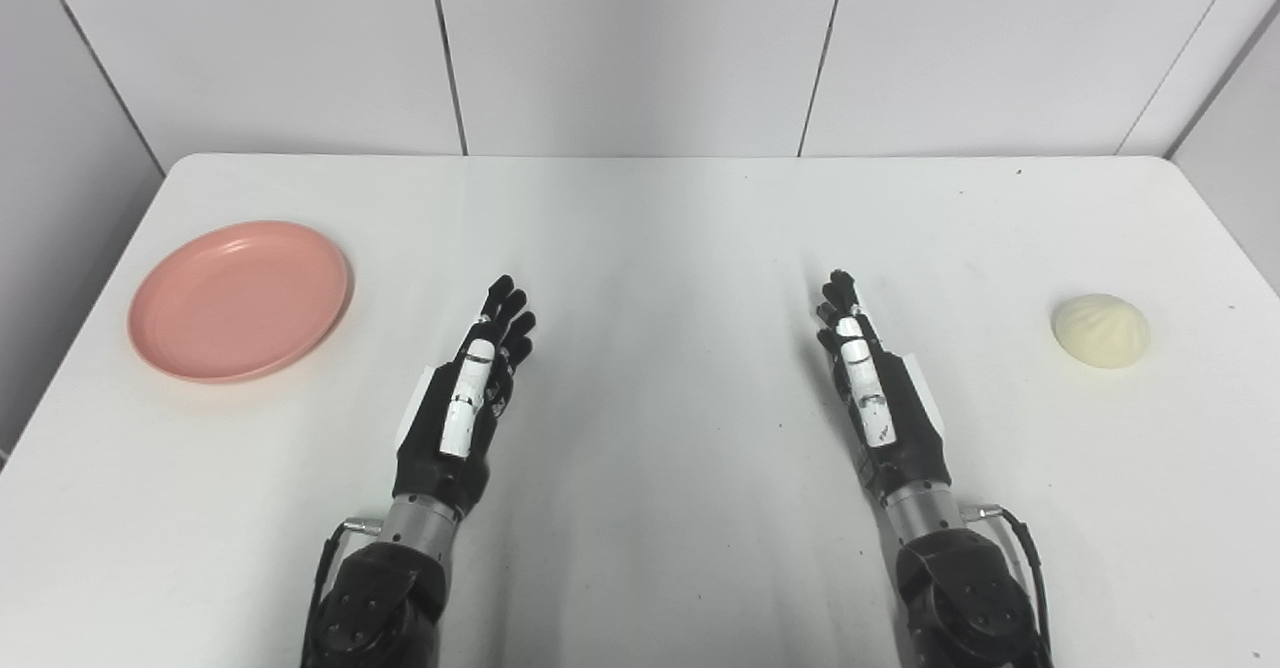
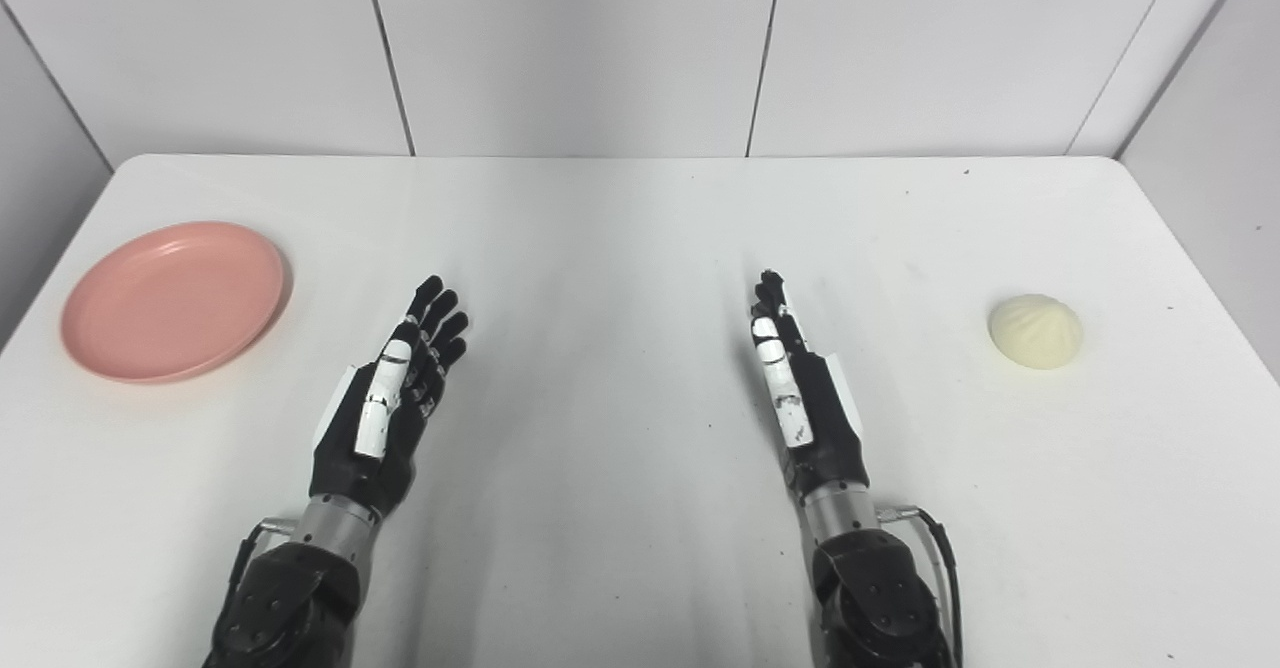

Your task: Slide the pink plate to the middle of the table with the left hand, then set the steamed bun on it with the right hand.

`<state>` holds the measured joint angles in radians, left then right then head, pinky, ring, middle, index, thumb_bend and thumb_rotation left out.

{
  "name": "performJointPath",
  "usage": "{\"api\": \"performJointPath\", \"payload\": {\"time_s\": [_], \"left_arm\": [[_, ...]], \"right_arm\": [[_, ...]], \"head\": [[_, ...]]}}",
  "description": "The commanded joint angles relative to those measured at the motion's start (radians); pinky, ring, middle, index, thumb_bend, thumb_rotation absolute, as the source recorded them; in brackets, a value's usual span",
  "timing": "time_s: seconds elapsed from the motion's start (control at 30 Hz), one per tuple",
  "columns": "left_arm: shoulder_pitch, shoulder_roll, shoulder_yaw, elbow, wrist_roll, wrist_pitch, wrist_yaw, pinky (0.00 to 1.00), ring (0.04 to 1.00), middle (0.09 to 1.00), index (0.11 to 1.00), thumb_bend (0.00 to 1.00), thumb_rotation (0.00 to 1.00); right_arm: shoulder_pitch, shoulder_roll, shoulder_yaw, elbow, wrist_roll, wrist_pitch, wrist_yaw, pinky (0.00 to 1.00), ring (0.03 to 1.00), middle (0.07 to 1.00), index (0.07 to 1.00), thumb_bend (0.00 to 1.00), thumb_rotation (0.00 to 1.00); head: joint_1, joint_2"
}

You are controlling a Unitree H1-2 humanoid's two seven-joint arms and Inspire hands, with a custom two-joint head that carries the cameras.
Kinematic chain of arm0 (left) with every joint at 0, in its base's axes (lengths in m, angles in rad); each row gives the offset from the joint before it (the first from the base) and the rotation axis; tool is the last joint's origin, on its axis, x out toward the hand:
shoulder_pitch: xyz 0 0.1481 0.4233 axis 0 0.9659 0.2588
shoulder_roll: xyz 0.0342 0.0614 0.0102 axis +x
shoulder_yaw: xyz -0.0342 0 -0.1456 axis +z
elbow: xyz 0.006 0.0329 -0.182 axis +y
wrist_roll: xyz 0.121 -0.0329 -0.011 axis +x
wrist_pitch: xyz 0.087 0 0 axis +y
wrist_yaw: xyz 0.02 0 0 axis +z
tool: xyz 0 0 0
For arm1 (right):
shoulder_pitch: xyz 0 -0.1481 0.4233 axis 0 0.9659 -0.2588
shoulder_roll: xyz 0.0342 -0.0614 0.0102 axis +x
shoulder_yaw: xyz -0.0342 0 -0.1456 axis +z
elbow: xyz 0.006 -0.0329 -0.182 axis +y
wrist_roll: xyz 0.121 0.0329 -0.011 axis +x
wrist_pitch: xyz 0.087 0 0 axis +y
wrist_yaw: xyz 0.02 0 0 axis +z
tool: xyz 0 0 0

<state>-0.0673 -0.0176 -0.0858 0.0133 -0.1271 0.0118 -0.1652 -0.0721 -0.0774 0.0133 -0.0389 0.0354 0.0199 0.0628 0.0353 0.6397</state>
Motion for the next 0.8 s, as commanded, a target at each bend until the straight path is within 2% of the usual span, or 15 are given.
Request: {"api": "performJointPath", "payload": {"time_s": [0.0, 0.43, 0.63, 0.77], "left_arm": [[0.030, 0.004, 0.003, 0.034, 0.000, 0.043, 0.006, 1.00, 0.979, 0.992, 1.000, 0.39, 1.00], [0.027, 0.003, 0.004, 0.046, -0.003, 0.032, 0.003, 1.00, 0.975, 0.990, 1.000, 0.40, 1.00], [0.020, -0.010, -0.003, 0.051, 0.006, 0.034, 0.011, 1.00, 0.975, 0.990, 1.000, 0.39, 1.00], [0.009, -0.026, -0.013, 0.089, 0.017, 0.013, 0.017, 1.00, 0.994, 0.999, 1.000, 0.38, 1.00]], "right_arm": [[-0.005, 0.005, 0.001, 0.018, -0.002, -0.005, 0.001, 1.00, 1.000, 1.000, 1.000, 0.27, 1.00], [-0.005, 0.005, 0.000, 0.019, 0.003, 0.002, 0.003, 1.00, 1.000, 1.000, 1.000, 0.29, 1.00], [-0.007, -0.003, -0.006, 0.018, 0.003, 0.006, 0.004, 1.00, 1.000, 1.000, 1.000, 0.28, 1.00], [-0.009, -0.023, -0.015, 0.035, 0.015, -0.015, 0.021, 1.00, 1.000, 1.000, 1.000, 0.27, 1.00]], "head": [[0.001, 0.000], [0.013, -0.001], [0.086, -0.013], [0.151, -0.039]]}}
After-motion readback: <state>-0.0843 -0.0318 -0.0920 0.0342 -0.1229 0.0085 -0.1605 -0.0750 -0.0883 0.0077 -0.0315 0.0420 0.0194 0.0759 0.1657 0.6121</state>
